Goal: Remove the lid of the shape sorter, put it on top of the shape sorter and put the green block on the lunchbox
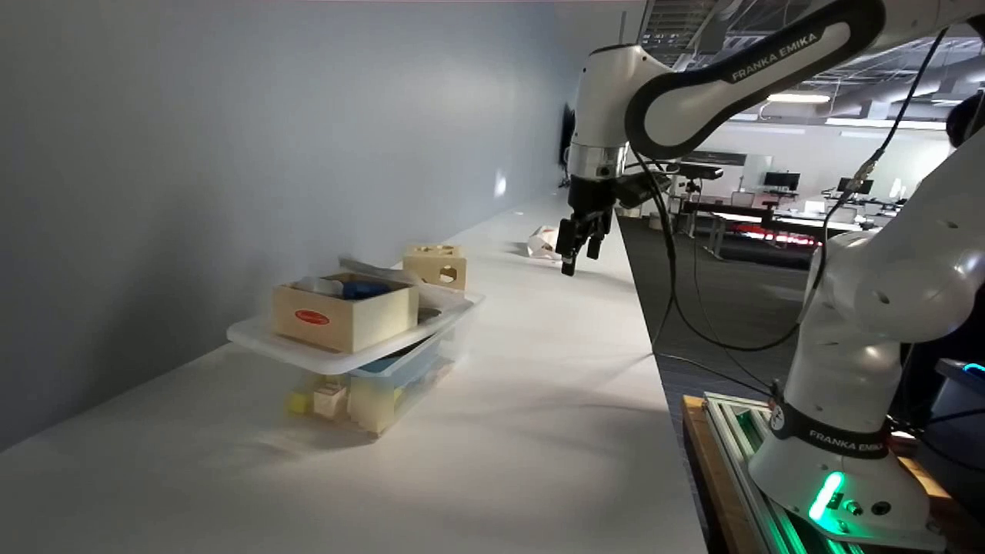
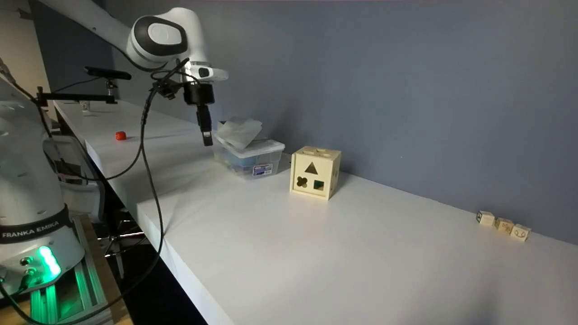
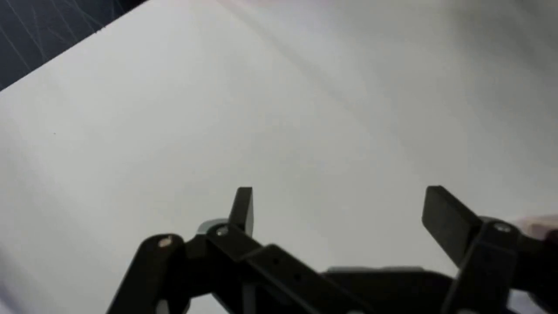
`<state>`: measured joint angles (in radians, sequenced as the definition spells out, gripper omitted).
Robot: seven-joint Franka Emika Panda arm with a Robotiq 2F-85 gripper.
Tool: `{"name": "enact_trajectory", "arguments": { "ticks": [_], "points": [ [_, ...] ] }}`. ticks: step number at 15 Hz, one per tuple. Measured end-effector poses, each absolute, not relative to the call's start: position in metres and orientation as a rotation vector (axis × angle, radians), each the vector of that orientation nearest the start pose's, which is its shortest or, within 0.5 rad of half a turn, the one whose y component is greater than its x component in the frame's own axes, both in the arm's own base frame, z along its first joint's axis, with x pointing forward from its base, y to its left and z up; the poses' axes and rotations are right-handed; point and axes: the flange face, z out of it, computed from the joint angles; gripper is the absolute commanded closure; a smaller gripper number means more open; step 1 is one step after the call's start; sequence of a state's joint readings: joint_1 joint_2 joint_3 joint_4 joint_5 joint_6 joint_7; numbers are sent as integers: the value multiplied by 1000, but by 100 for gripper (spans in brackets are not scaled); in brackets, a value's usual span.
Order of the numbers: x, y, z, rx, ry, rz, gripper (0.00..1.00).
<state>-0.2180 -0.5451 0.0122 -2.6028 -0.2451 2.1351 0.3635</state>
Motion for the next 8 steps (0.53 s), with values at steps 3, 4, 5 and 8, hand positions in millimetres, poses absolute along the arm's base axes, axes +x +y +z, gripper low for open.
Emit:
{"name": "enact_trajectory", "arguments": {
  "ticks": [3,4,5,8],
  "points": [
    [380,-123,465,-3178,905,-317,0],
    [382,-133,470,-3156,944,-346,0],
    [385,-143,473,-3135,976,-370,0],
    [397,-169,478,-3041,1049,-413,0]
  ]
}}
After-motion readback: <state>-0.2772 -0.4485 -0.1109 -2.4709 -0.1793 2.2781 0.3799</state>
